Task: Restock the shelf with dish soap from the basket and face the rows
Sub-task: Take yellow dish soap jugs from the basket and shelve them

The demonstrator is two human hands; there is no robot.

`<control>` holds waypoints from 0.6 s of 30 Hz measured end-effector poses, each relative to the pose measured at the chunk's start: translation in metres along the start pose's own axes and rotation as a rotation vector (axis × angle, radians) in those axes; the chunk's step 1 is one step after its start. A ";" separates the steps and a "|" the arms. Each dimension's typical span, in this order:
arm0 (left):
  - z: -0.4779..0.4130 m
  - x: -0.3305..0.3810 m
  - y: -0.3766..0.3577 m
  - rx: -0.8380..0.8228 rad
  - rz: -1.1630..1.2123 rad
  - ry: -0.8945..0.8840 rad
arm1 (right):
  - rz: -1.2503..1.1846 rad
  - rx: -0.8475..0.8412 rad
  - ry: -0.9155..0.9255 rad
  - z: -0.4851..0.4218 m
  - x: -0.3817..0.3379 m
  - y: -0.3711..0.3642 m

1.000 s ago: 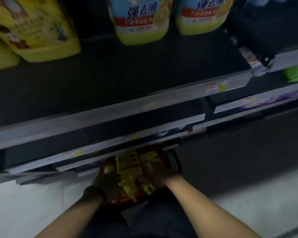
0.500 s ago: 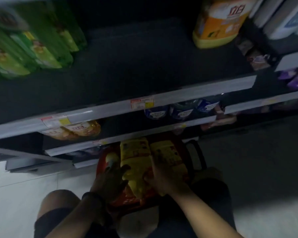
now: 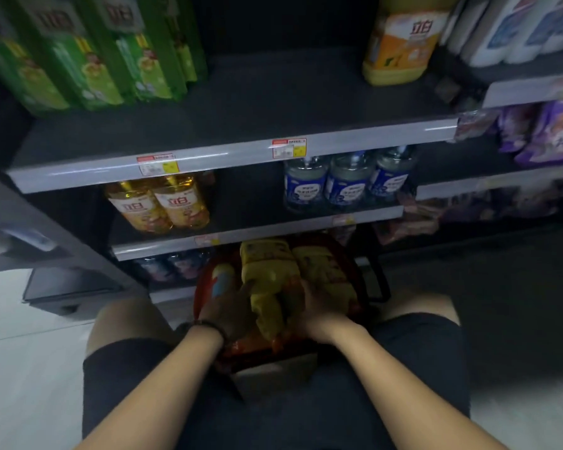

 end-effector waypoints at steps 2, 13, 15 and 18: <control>-0.004 0.003 0.004 -0.015 -0.019 0.005 | 0.031 0.005 -0.008 -0.006 -0.001 0.005; -0.057 -0.010 -0.010 0.025 -0.040 0.041 | 0.016 0.036 0.030 -0.035 -0.004 0.012; -0.062 -0.009 -0.011 0.043 -0.009 0.012 | -0.030 0.061 0.060 -0.033 -0.009 0.014; -0.063 -0.002 0.005 0.119 0.121 -0.058 | -0.046 0.121 0.093 -0.028 -0.018 0.023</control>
Point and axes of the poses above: each hand's wrist, its own z-axis away from the middle knuckle, its own y-axis out of the back of the hand, x = y × z, the point moved 8 cm from there along -z, towards the middle knuckle, and after that the axes turned 11 degrees about -z, right-handed, at the moved point
